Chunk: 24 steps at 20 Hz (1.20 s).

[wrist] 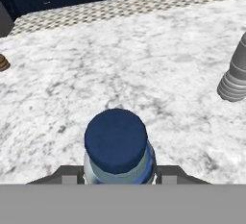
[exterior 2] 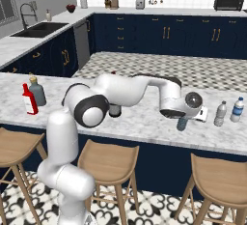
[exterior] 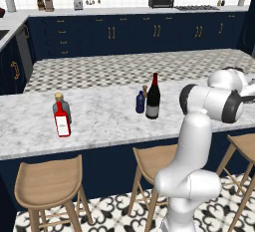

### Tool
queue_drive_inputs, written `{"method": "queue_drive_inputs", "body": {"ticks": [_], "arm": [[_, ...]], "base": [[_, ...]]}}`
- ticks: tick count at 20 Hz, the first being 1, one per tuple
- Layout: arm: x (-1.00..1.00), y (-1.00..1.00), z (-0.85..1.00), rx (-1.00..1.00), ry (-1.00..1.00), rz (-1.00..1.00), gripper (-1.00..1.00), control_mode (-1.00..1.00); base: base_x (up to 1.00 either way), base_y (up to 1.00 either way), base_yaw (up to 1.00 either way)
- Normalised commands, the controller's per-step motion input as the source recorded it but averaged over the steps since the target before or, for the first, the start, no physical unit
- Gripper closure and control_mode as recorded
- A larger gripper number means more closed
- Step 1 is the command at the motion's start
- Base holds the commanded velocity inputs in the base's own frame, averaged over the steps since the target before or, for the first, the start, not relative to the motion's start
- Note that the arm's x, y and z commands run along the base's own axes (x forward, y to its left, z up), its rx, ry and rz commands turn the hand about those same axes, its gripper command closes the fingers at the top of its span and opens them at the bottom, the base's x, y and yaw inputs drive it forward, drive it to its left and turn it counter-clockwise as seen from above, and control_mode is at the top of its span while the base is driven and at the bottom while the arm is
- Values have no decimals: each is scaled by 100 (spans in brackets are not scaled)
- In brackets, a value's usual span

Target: Move the plastic bottles in the middle to the plastics group, and the glass bottles in the middle to the glass group.

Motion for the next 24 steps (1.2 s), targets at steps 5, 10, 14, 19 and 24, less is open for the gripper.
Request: {"method": "queue_drive_inputs", "body": {"ticks": [5,10,14,19,24], "arm": [[0,-17,13,0,0,0,100,-100],[0,-34,13,-2,0,-2,100,-100],[0,-44,1,0,0,-4,100,-100],[0,-51,0,0,0,-5,100,-100],[0,-38,0,0,0,-6,100,-100]], "base": [[0,0,0],[0,0,0],[0,0,0],[0,0,0],[0,0,0]]}}
